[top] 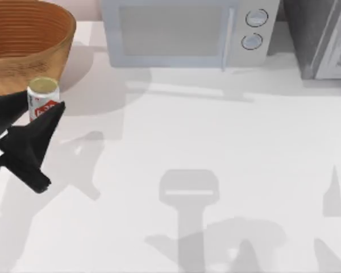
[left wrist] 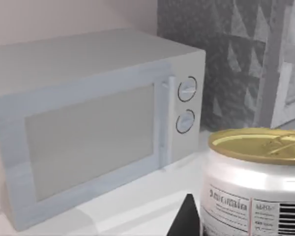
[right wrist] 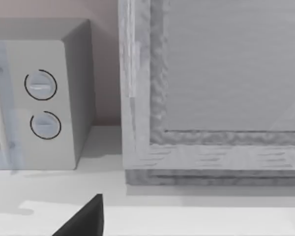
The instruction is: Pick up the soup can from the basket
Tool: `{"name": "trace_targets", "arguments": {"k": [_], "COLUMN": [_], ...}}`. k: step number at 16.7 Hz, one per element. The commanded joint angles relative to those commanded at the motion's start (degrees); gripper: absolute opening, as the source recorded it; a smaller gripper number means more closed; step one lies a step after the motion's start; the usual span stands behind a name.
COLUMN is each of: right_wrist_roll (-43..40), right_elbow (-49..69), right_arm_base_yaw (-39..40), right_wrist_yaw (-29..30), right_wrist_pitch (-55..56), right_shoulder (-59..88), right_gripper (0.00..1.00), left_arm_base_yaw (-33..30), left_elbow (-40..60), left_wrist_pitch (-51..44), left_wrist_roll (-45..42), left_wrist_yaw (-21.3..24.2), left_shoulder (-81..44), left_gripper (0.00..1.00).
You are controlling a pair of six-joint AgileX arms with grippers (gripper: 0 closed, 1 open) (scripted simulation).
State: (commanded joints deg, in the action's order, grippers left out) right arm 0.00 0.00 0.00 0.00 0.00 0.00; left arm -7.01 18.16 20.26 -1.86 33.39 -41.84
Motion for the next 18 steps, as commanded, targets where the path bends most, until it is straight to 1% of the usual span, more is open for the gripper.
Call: {"name": "trace_targets", "arguments": {"k": [9,18], "right_wrist_roll": [0.0,0.0], "right_elbow": [0.0,0.0], "right_arm_base_yaw": [0.0,0.0], "right_wrist_yaw": [0.0,0.0], "right_wrist_pitch": [0.0,0.0], "right_shoulder": [0.0,0.0], "right_gripper": [1.00,1.00], "left_arm_base_yaw": [-2.9,-3.9], "left_elbow": [9.4,18.0], "left_wrist_pitch": [12.5,25.5], "left_wrist_roll": [-0.1,0.1], "left_wrist_yaw": [16.0,28.9], "left_shoulder": [-23.4,-46.8], "left_gripper": [0.00,0.00]}}
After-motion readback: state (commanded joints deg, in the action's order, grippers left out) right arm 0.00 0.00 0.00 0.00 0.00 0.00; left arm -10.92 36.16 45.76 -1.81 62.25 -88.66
